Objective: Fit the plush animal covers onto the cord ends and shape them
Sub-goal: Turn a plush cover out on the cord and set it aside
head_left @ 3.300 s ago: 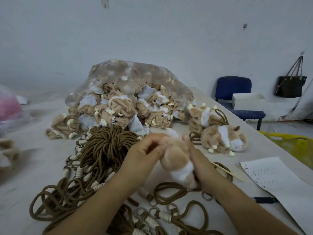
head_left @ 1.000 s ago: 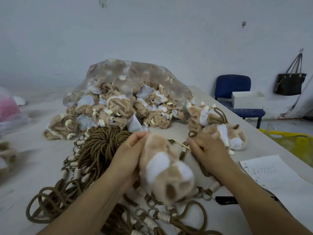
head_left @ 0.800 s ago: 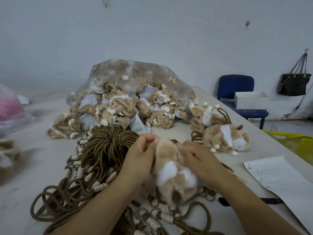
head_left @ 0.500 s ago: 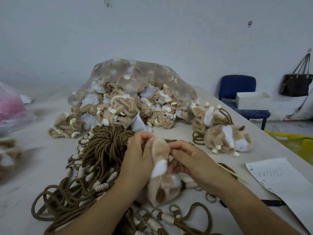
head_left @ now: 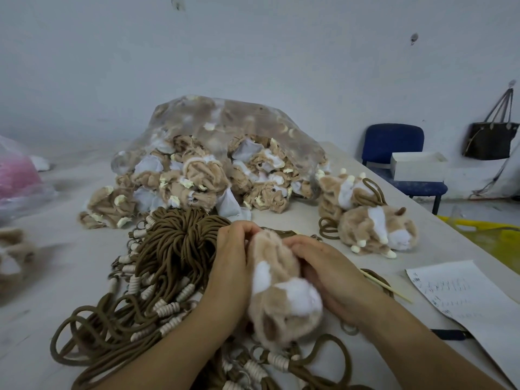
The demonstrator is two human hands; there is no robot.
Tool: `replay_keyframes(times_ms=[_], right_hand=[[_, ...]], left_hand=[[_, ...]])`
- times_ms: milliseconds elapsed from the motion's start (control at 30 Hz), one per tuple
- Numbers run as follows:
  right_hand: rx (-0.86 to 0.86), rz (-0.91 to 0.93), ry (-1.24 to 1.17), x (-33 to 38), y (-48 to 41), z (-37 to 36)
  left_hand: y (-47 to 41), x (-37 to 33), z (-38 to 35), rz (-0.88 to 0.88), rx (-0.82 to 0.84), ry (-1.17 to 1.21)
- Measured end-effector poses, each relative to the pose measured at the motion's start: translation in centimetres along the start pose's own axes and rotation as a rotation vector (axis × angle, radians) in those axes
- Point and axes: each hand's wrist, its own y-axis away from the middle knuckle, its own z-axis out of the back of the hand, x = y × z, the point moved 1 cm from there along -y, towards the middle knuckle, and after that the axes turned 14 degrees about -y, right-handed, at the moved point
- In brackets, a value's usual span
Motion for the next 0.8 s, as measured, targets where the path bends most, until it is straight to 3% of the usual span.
replay_keyframes(times_ms=[133, 300, 467, 567, 633, 800], right_hand=[[0.074, -0.019, -0.012, -0.5, 0.2, -0.9], [0.082, 0.065, 0.236, -0.5, 0.4, -1.3], [0.063, 0.098, 0.311, -0.2, 0.4, -1.2], [-0.001, 0.181, 0.505, -0.1, -0.1, -0.5], [-0.038, 0.211, 0.500, -0.1, -0.3, -0.1], [-0.122, 0.257, 0.509, -0.4, -0.2, 0.4]], left_hand=[[-0.3, -0.3, 0.0, 0.212, 0.001, 0.343], [0.1, -0.2, -0.3, 0.110, 0.019, 0.226], [-0.3, -0.1, -0.3, 0.129, 0.075, 0.253], [-0.5, 0.4, -0.2, 0.034, 0.026, 0.092], [-0.6, 0.5, -0.5, 0.066, 0.004, 0.136], [-1.1, 0.0, -0.3, 0.188, 0.162, 0.270]])
